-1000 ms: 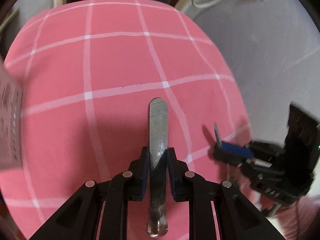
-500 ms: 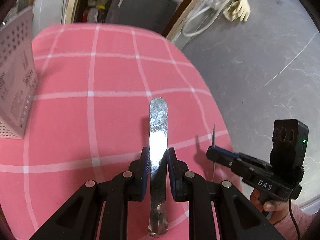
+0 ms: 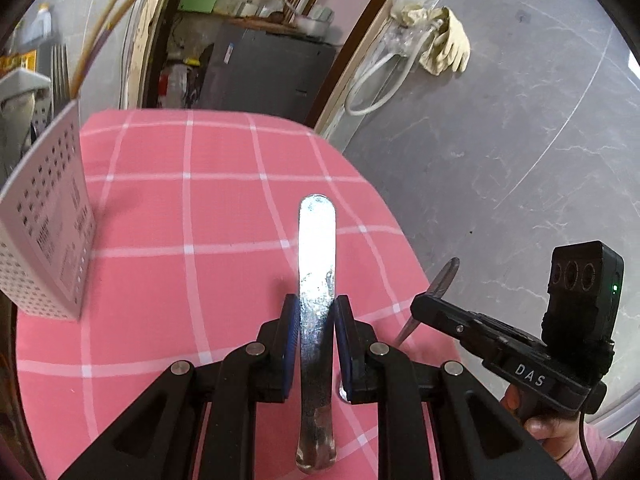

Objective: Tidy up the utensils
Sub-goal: 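Carry the knife and spoon with both tools toward the white holder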

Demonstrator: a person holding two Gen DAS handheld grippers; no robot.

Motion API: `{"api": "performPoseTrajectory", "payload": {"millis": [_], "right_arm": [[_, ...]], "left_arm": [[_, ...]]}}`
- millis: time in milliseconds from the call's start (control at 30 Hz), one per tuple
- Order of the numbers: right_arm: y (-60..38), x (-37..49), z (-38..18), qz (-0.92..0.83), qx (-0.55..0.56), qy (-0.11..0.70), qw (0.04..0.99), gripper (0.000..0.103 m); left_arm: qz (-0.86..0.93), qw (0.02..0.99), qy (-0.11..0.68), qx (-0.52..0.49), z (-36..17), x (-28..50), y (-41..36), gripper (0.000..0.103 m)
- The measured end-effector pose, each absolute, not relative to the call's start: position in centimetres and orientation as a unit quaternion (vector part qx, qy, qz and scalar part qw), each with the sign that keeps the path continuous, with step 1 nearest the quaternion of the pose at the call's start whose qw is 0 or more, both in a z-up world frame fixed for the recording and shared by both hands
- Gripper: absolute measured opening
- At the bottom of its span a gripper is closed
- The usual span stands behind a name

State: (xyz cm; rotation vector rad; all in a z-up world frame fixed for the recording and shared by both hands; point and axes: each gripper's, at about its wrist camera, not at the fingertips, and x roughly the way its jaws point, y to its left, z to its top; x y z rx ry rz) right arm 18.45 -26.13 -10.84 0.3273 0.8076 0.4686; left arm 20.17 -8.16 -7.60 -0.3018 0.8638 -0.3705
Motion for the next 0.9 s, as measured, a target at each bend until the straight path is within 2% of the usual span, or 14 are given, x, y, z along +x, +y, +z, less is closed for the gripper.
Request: {"api": "performPoseTrajectory", "payload": {"millis": [233,900], "right_arm": [[-25.6,17.6,-8.9,0.225,0.166,0.366,0.888,0.003],[-16.0,21.9,4.2,0.314,0.156,0.219,0.911,0.003]], "left_arm": [[-0.169,0.892,0.39,-0.153,-5.9,19.2,-6.5,0.017],[-0.07,0.954,0.239,-0.165,4.8,19.7,4.5,0.017]]}}
